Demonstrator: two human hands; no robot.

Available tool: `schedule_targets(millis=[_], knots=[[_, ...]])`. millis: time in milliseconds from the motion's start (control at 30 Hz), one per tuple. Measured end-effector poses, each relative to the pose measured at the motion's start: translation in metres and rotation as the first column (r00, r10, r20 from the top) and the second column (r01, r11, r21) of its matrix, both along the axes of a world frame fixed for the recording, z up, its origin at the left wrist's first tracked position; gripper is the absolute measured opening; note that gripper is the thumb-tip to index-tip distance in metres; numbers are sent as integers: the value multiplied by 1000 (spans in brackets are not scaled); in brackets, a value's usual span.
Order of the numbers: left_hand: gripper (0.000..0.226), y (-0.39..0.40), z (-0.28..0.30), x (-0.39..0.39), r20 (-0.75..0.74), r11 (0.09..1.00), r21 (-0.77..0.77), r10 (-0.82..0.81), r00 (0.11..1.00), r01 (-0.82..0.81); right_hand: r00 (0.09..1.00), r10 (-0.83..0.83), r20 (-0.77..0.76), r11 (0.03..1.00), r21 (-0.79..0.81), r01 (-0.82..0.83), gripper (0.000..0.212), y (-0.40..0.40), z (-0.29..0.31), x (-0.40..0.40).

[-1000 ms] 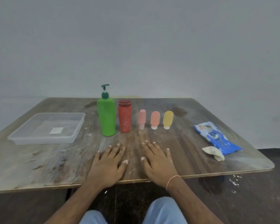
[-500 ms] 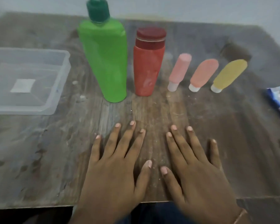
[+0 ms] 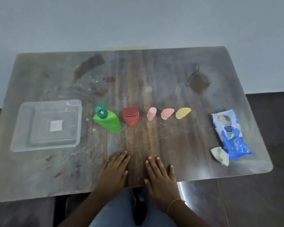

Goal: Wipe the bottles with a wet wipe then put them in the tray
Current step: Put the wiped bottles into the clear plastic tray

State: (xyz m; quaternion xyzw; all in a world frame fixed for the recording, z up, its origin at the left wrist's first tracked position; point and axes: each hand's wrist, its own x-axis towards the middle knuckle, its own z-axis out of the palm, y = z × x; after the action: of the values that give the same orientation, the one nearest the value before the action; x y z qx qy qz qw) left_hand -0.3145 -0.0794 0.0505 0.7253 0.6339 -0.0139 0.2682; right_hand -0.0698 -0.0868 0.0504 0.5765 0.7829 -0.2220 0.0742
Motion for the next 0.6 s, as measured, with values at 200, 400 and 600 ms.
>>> schedule_targets(millis=[200,400,600], knots=[[47,17,71,-42,226,902,35,412,883,-430,993,-19,-119,998,-69,10,67,50,67,-9],[86,74,116,-81,405,831,208,408,818,-517,956,-84,-281,981,146,129,58,119,117,-38],[85,132,139,-95,406,953,140,192,894,-269,950,-133,-284,976,130,175,65,162,145,-74]])
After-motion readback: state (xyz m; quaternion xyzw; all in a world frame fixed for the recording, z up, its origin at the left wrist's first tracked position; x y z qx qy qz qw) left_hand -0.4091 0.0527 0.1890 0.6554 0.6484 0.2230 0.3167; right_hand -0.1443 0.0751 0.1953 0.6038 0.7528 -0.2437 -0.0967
